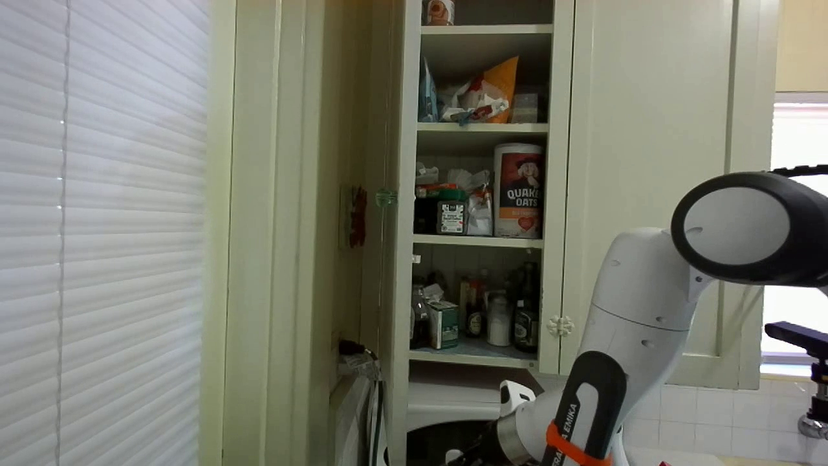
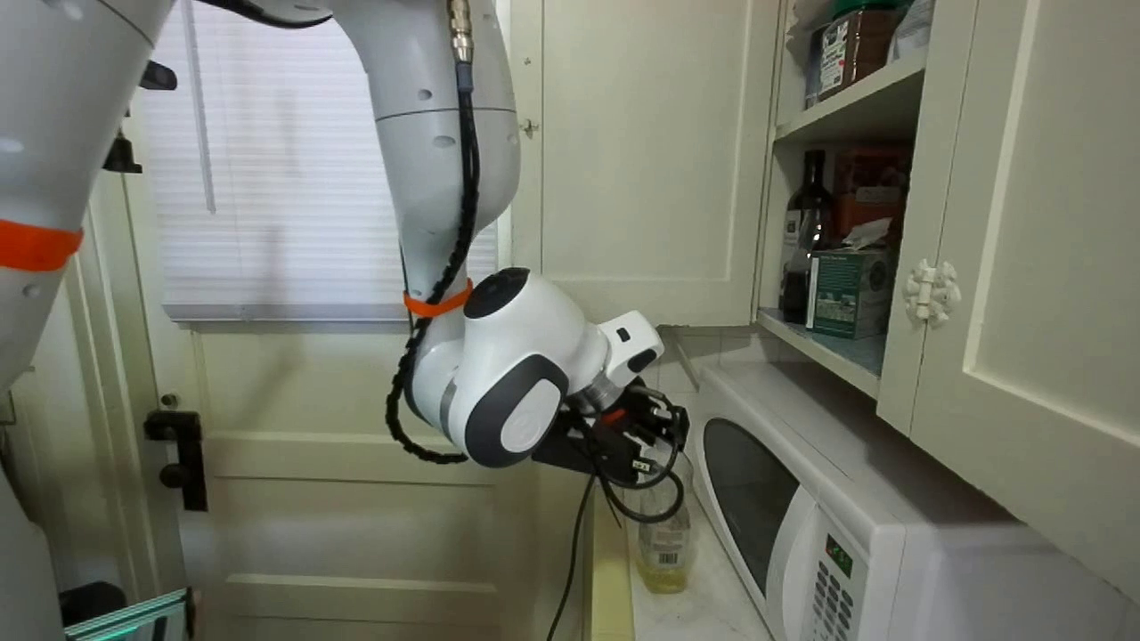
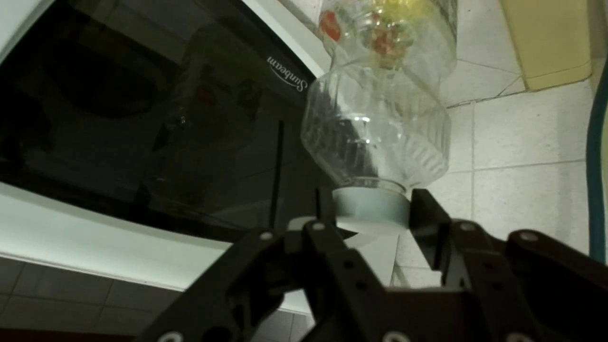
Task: Remove the bottle of cooking oil from the bottom shelf and put it on the countertop
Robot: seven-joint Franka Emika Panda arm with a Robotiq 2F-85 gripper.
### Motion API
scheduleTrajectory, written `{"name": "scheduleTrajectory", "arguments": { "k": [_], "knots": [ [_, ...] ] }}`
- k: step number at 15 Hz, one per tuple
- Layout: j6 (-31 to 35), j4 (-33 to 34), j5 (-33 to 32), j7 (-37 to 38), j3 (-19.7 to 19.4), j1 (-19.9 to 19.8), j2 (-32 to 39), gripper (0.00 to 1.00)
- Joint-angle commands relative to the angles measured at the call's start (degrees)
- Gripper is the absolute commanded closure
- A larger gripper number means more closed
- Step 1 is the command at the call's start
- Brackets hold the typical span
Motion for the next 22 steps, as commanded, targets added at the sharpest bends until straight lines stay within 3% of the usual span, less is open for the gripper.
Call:
{"name": "scheduleTrajectory", "arguments": {
  "k": [1, 2, 3, 5, 8, 10, 14, 22],
  "knots": [
    [2.24, 3.44, 0.53, 0.02, -2.0, 2.28, 4.32, 0.81],
    [2.66, 4.0, 0.36, 0.23, -2.14, 2.44, 4.73, 0.81],
    [2.39, 4.27, -0.34, 0.58, -2.14, 2.33, 4.65, 0.31],
    [1.96, 4.48, -0.55, 0.65, -2.27, 2.52, 4.21, 0.25],
    [-0.25, 2.79, -1.07, 1.14, -2.05, 2.36, 1.15, 0.01],
    [-1.75, 1.39, -0.3, 0.86, -2.26, 2.72, -1.13, 0.0],
    [-11.7, -3.09, 0.13, 2.16, -2.03, 2.4, -8.6, 0.0],
    [-40.35, -12.55, -0.54, 9.81, 0.0, 1.04, -32.26, 0.0]
  ]
}}
